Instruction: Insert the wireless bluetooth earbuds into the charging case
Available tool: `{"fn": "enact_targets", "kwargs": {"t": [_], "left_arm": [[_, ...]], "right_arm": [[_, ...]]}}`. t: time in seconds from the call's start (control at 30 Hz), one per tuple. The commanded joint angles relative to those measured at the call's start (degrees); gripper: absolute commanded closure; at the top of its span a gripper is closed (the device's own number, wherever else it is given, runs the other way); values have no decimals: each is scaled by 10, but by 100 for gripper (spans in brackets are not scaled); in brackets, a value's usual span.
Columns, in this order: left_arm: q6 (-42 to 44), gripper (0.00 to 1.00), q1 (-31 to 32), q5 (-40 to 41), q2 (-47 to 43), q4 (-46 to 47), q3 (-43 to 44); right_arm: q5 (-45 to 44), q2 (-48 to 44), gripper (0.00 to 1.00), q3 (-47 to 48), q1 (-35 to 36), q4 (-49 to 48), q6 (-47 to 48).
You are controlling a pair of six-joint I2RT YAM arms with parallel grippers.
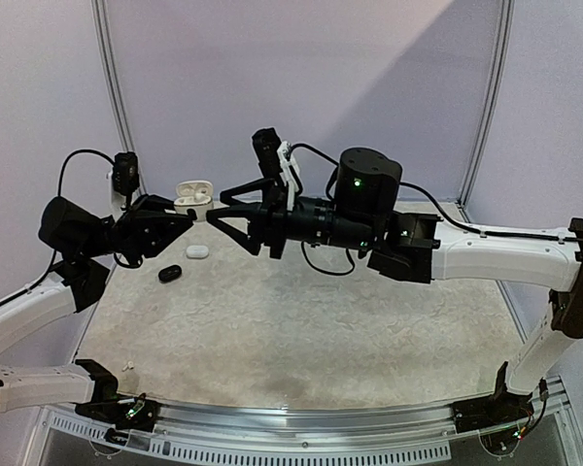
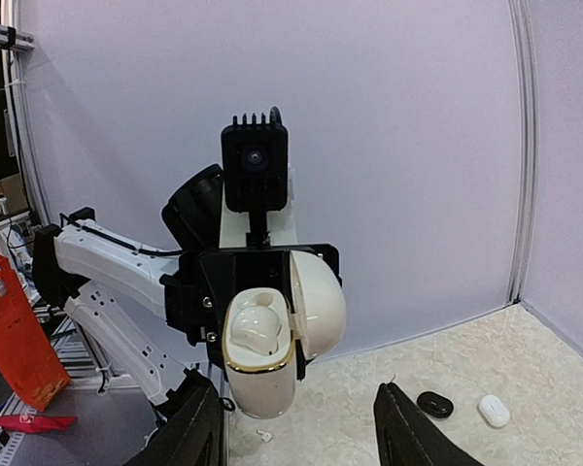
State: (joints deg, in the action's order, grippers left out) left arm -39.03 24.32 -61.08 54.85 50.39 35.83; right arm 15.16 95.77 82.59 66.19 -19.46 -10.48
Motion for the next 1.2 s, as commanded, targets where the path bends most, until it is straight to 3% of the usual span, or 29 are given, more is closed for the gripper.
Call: {"fn": "enact_targets", "kwargs": {"t": [0.0, 0.4, 0.83, 1.17], "left_arm": [[-6, 100, 12, -2, 2, 24, 7], [-4, 100, 16, 7, 5, 24, 7], [0, 100, 19, 12, 7, 26, 9], [1, 100, 19, 12, 5, 28, 8]], "right_arm": [[10, 20, 49, 28, -4, -2, -20], [32, 41, 69, 56, -4, 15, -23], [48, 55, 81, 79, -3, 43, -30], [49, 65, 70, 93, -3, 58, -35]]}}
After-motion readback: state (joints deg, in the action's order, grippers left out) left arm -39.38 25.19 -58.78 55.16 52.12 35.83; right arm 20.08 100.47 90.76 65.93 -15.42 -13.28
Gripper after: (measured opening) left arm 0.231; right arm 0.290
